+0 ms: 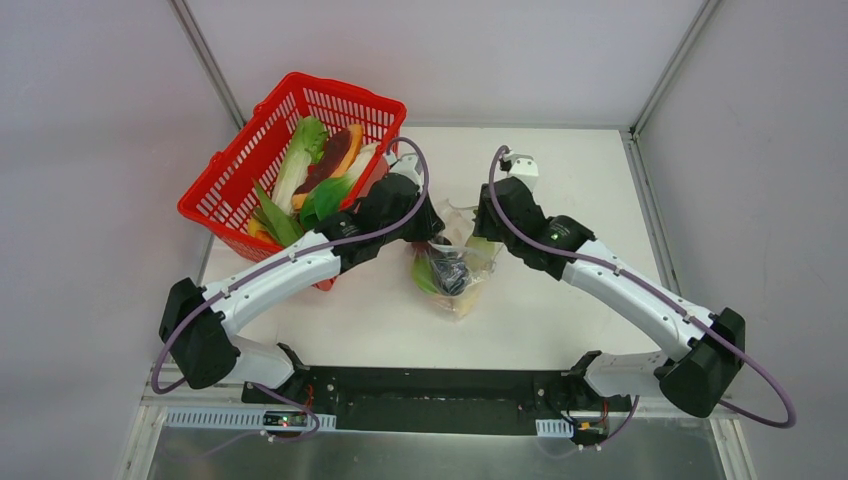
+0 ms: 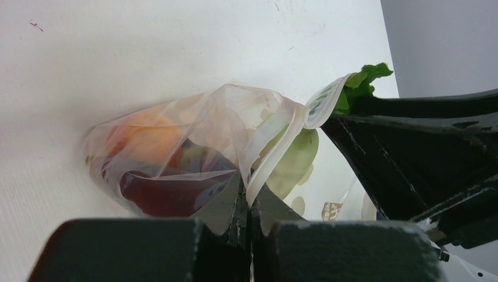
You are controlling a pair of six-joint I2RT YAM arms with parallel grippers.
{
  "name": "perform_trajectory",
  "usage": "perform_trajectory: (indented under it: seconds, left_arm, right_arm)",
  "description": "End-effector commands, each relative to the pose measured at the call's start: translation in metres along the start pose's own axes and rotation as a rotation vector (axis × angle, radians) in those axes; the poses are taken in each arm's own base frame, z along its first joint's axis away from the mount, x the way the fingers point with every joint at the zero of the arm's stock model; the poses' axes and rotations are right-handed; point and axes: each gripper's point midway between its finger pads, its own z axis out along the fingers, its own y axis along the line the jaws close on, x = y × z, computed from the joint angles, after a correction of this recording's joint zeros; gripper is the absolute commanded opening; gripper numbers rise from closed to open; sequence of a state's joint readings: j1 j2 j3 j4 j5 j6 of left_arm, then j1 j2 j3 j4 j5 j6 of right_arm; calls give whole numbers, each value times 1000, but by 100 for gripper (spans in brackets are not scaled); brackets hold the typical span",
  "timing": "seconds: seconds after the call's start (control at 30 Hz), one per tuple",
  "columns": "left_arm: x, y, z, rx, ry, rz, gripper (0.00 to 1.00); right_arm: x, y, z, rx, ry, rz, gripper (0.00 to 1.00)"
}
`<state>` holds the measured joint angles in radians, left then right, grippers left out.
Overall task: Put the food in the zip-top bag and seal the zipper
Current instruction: Adjust the zipper food storage bag at the center of the board.
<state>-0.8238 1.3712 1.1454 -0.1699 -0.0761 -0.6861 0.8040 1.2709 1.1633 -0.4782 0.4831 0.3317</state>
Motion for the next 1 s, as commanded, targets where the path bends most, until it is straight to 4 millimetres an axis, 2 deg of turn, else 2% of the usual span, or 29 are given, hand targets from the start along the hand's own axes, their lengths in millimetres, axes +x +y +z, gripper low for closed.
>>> perform_trajectory:
  seconds: [0.0,0.1,0.2,0.43,0.5,0.57,0.63,0.8,0.97]
  left_arm:
    - [-17,-19,-16,73,-63,2,0]
    - [-18,-18,-16,66,-65,3,0]
    - [-18,-18,-16,64,-65,3,0]
    - [-15,-35,-16,145,-54,26,0]
    - [-12,-42,-15,172,-47,42,0]
    - [-9,-45,-15,178,-42,53,0]
    - [-7,-47,-14,184,-40,57,0]
    - [-4,-51,-17,213,-31,59,0]
    - [-4,-51,-19,213,-31,68,0]
  right_arm:
    - [-13,-11,4,74,-65,-9,51]
    - [-14,-16,3,100,-75,-9,53]
    - [-12,-14,5,87,-70,-8,54]
    - [-2,-17,32,150,-90,-3,60]
    - [-9,-18,40,170,-155,26,64]
    - [-17,-17,44,178,-209,59,63]
    - [-23,-16,47,173,-253,78,60]
    - [-40,-19,55,180,-342,96,43]
    - [-40,-20,64,140,-319,93,14]
